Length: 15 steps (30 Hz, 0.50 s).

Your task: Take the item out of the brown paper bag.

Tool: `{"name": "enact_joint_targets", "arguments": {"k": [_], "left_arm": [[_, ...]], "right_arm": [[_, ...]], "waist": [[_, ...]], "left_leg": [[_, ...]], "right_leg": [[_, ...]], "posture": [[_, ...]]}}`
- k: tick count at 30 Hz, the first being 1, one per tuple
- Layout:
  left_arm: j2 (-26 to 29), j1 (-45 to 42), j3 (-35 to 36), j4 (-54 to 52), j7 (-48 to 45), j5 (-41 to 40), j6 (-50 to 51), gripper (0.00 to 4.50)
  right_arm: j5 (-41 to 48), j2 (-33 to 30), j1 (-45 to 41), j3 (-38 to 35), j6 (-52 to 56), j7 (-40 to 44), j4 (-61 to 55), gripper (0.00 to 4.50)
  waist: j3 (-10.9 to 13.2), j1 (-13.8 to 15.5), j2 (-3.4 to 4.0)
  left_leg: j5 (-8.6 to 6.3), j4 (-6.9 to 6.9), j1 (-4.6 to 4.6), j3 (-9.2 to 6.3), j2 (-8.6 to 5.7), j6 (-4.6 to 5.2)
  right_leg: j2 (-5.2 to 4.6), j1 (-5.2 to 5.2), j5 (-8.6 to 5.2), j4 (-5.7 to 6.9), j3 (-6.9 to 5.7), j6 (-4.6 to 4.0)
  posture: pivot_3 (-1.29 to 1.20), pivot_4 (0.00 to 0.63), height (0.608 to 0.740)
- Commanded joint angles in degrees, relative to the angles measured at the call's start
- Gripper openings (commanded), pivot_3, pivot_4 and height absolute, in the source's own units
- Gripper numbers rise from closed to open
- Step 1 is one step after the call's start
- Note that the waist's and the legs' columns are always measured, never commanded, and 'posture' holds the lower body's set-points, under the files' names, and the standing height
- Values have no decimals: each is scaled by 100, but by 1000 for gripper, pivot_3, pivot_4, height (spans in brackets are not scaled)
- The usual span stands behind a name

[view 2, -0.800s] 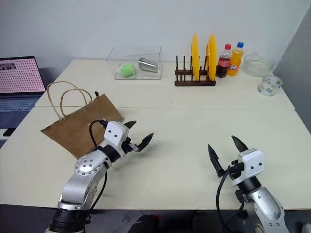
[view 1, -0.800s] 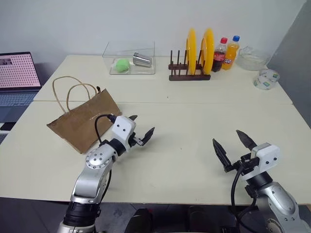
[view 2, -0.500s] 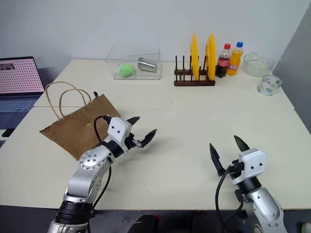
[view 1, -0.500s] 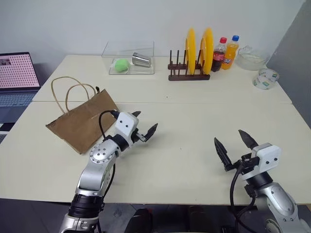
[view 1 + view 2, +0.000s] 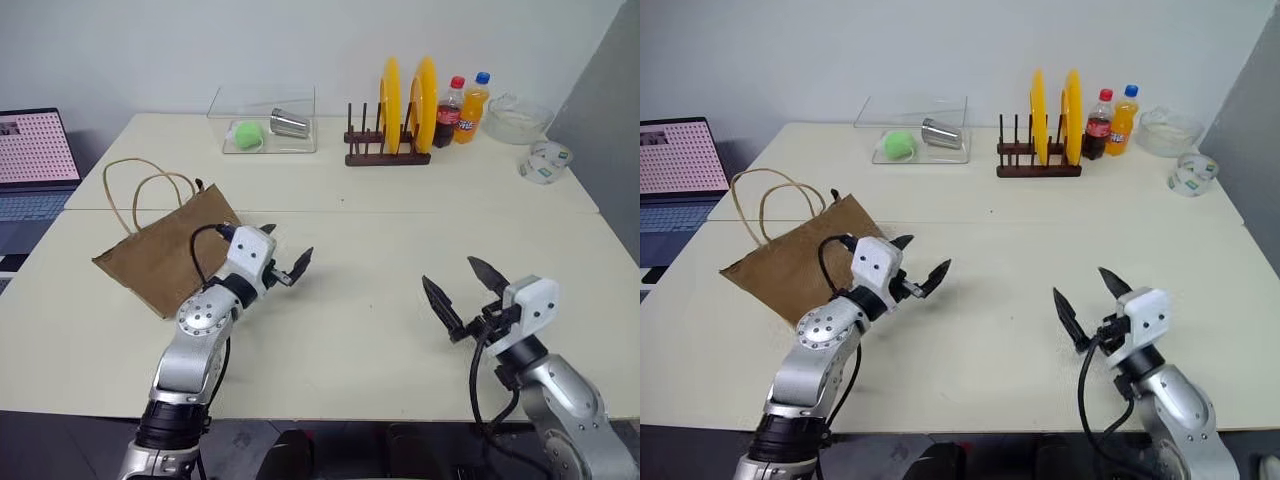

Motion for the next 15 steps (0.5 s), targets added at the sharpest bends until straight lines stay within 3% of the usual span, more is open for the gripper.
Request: {"name": "enact_joint_targets", "arguments": {"k": [1, 8, 15], "left_arm": [[161, 264, 672, -585, 99, -347, 127, 4437], [712, 865, 2040, -1106, -133, -1338, 912, 4437], [1801, 713, 3386, -263, -495, -2211, 1799, 4437]], "right_arm": [[612, -289, -735, 90, 425, 417, -292, 4500], [1027, -570, -1621, 200, 619, 1052, 350, 4500], [1007, -631, -1998, 492, 466, 1735, 942, 4500]], "waist": [[0, -1, 0], [1, 61, -7], [2, 46, -6]], "left_leg": [[0, 0, 0, -5, -1, 0], [-1, 0, -10, -10, -5, 1], [-1, -2, -8, -10, -3, 2]], "right_leg": [[0, 1, 0, 1, -6, 0], [-4, 1, 0, -9, -11, 0], [-2, -1, 0, -7, -15, 0]], "posture": [[0, 150, 740], [0, 150, 740], [0, 150, 740]]}}
